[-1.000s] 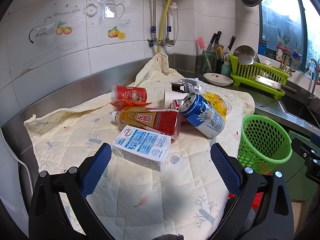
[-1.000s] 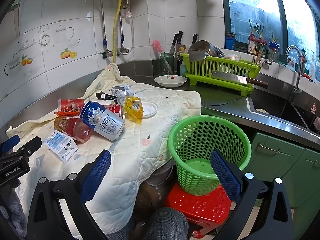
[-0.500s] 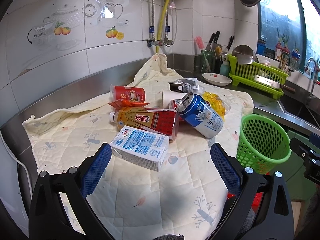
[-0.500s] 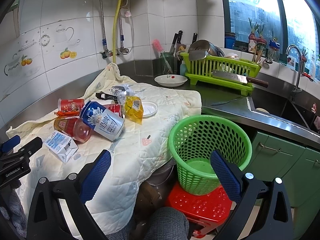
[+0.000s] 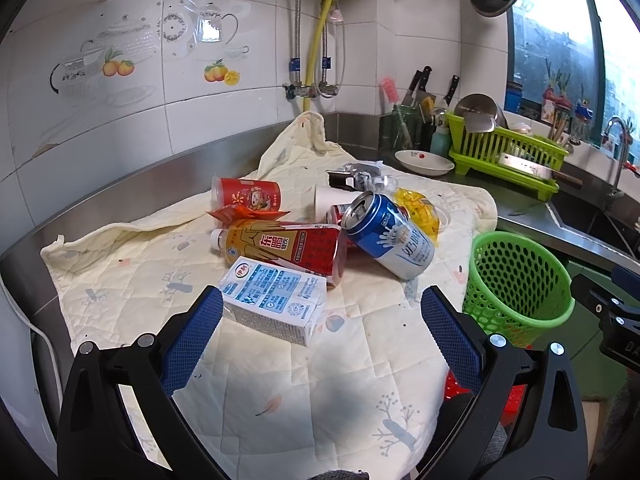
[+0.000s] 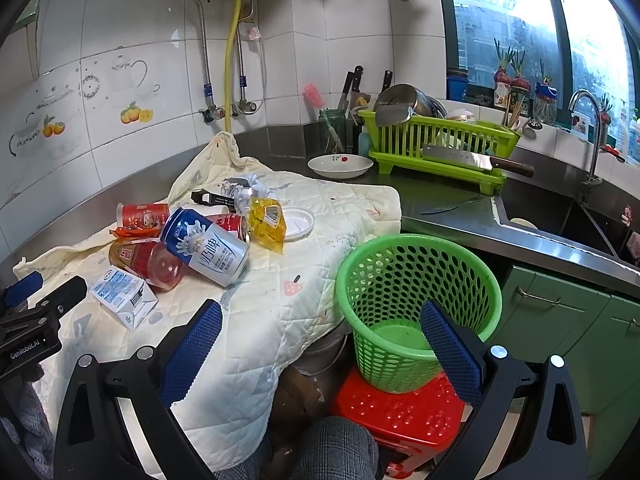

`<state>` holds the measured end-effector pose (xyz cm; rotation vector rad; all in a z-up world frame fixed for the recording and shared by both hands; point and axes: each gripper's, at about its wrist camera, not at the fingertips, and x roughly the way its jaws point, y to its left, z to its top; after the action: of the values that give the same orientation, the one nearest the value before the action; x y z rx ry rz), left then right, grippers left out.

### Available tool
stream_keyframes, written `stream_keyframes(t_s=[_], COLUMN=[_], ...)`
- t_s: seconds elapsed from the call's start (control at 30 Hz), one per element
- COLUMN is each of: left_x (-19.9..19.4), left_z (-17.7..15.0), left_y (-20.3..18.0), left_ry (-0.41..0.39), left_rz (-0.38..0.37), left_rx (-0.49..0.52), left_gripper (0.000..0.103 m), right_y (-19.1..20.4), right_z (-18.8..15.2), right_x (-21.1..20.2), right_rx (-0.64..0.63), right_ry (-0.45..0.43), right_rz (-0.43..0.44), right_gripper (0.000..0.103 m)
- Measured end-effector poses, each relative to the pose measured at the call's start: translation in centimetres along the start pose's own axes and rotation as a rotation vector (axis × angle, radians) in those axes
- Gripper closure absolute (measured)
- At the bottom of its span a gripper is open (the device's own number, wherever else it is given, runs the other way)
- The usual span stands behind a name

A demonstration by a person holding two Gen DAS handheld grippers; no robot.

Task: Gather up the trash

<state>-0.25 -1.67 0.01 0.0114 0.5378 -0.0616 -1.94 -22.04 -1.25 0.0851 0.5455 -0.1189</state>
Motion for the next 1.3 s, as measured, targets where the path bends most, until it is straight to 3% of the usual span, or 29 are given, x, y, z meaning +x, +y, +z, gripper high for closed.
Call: stream_keyframes(t_s=[0.9, 1.3], left_x=[0.2, 2.5], left_z=[0.9, 1.5], left_y=[0.1, 2.6], left_ry=[-0.012, 0.023], left_rz=[-0.007, 0.042], left_rx=[-0.004, -0.036], left_gripper=[0.005, 0.005], right_y=[0.0, 1.7], right_z=[0.6, 2.8], right_x=[0.8, 4.6], right_rx=[-0.013, -0.058], right_ry=[0.002, 0.028], right_rz=[0.011, 0.105], right_gripper=[0.007, 0.007])
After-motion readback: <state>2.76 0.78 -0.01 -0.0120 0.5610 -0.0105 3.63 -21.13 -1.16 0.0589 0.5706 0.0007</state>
